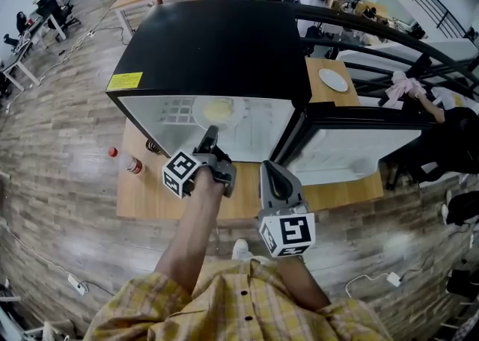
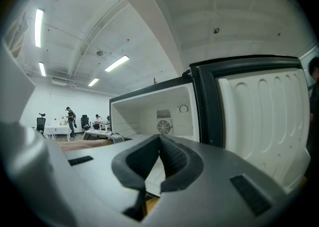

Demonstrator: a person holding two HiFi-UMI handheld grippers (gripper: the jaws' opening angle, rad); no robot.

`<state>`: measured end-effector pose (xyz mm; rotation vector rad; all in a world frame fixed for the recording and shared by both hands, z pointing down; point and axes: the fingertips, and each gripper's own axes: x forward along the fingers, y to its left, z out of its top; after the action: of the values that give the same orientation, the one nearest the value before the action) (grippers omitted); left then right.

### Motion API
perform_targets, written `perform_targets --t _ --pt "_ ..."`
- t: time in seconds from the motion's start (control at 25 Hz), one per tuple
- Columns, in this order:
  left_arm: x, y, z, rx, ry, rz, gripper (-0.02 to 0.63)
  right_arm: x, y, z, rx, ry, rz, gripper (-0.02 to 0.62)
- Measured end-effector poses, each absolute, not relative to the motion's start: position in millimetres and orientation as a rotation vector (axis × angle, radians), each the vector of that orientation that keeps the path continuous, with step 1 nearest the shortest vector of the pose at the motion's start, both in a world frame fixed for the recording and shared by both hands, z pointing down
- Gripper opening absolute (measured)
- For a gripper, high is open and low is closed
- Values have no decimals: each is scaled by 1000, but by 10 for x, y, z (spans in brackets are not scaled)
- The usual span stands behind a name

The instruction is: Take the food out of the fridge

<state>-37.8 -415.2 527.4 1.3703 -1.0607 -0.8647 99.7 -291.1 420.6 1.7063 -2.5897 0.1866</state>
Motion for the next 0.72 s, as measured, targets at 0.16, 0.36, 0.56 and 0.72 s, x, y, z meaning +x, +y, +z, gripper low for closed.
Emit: perform_targets --t 0.16,0.36,0.56,0.72 --pt "-402 -4217 5265 1351 -1057 -882 127 1018 -2911 4204 1712 -2585 185 6" --pt "-357 -4263 5255 1332 -1027 -885 113 1031 -2882 4175 1709 -2603 172 6" --pt "-383 -4270 5263 1327 -1028 -886 64 1022 -2854 4158 1704 -2616 168 7" --pt "-365 -4268 5266 1287 -1006 -884 26 1069 -2822 4107 1722 -2617 163 8"
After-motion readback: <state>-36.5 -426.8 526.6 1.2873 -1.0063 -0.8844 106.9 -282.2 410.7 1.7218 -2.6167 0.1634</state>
